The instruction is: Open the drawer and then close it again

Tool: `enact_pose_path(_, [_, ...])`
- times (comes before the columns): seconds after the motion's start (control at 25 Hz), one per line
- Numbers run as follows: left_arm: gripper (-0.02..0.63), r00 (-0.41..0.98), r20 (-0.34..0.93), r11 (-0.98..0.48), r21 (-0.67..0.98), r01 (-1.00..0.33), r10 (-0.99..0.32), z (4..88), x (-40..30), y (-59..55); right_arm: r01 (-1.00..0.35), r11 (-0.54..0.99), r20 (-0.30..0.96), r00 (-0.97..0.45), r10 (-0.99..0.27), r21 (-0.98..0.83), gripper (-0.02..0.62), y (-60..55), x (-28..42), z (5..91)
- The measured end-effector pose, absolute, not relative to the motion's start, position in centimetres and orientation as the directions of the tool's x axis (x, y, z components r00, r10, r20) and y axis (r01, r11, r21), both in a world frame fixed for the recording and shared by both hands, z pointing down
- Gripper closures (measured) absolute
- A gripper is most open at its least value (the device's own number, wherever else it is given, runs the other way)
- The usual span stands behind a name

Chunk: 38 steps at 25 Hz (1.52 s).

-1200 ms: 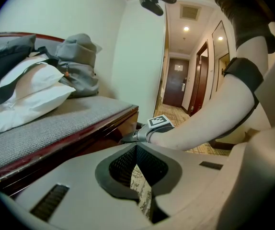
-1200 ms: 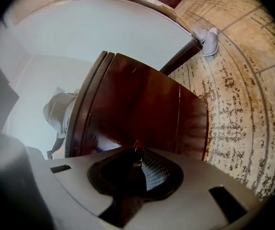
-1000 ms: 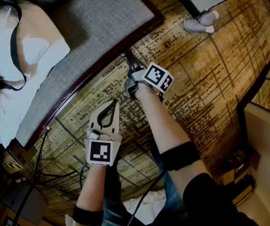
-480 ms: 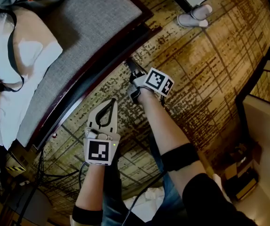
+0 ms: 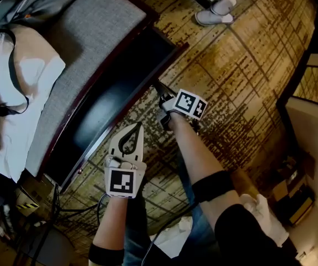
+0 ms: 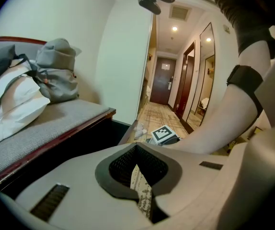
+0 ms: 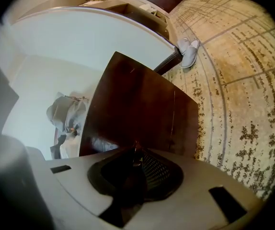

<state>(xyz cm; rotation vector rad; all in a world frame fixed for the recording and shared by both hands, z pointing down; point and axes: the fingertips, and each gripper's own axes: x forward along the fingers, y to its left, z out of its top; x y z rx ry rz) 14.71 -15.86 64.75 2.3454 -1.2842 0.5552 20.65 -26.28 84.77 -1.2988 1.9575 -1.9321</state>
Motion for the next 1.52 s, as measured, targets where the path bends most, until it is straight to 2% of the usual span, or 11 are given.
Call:
enact_pose_path(0.68, [0.603, 0.561, 0.496, -0.560, 0.168, -0.811, -0.663, 62.2, 19.1, -14.0, -0.529, -0.251, 0.561, -0.576, -0.595, -0.811, 0.526, -17.4, 29.1, 84.7])
enact_pose_path(1.0, [0.603, 0.567, 0.496, -0.577, 0.153, -0.802, -0.658, 60.8, 19.8, -13.8, -0.556, -0.281, 0.605, -0.568, -0.558, -0.782, 0.517, -16.9, 29.5, 84.6])
enact_pose_path(1.04, [0.603, 0.566, 0.493, -0.576, 0.152, -0.803, -0.660, 60.3, 19.9, -13.7, -0.574, -0.270, 0.613, -0.568, -0.548, -0.773, 0.547, -16.7, 29.5, 84.2])
enact_pose_path(1.24, [0.603, 0.559, 0.483, -0.569, 0.145, -0.810, -0.674, 56.2, 19.6, -13.3, -0.649, -0.188, 0.636, -0.572, -0.518, -0.737, 0.583, -15.7, 30.1, 79.0])
enact_pose_path(1.52, [0.603, 0.541, 0.486, -0.558, 0.124, -0.820, -0.687, 44.2, 18.9, -12.0, -0.756, 0.048, 0.612, -0.563, -0.556, -0.653, 0.595, -16.2, 31.3, 62.4])
